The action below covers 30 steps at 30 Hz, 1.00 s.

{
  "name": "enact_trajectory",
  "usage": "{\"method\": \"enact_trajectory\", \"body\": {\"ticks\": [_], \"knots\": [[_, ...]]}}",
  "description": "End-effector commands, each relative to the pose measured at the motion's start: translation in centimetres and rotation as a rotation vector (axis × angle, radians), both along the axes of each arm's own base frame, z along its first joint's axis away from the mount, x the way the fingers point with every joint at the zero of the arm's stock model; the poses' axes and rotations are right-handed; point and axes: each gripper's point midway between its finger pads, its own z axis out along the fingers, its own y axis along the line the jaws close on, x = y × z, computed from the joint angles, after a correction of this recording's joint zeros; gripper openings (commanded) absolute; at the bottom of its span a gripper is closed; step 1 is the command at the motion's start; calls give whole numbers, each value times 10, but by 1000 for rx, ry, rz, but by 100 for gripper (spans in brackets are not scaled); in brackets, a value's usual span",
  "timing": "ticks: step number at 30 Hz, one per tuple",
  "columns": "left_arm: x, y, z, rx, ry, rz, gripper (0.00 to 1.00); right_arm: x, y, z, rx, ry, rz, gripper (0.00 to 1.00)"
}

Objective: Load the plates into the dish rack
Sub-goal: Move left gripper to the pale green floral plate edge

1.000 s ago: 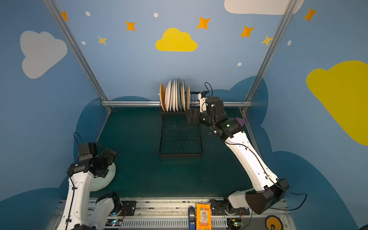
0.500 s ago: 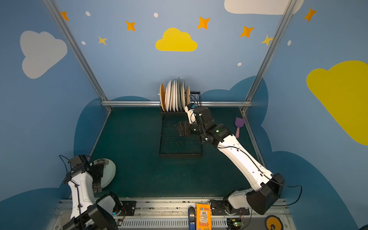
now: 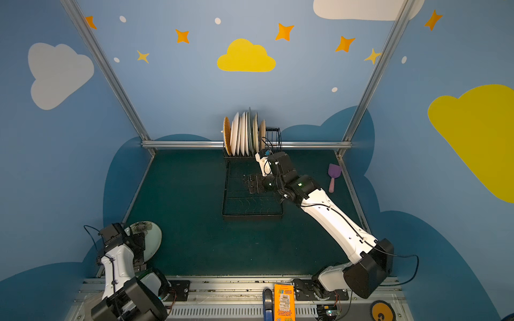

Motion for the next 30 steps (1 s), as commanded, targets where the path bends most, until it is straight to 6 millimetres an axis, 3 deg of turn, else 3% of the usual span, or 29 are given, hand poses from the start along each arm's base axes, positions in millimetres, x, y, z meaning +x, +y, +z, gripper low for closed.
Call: {"method": "enact_trajectory", "body": {"ticks": [1, 8, 13, 20, 30], "knots": [[9, 8, -1, 24, -47, 17, 100, -1, 3, -3, 5, 4, 12, 88], [12, 5, -9, 2, -78, 47, 97, 0, 0, -8, 12, 17, 3, 88], [13, 2, -17, -27, -85, 61, 88, -1, -2, -10, 13, 26, 2, 88], [34, -3, -23, -40, -187, -16, 74, -6, -2, -18, 22, 44, 12, 89], [60, -5, -23, -76, -265, -111, 59, -19, 8, -45, 51, 117, 75, 89]]}}
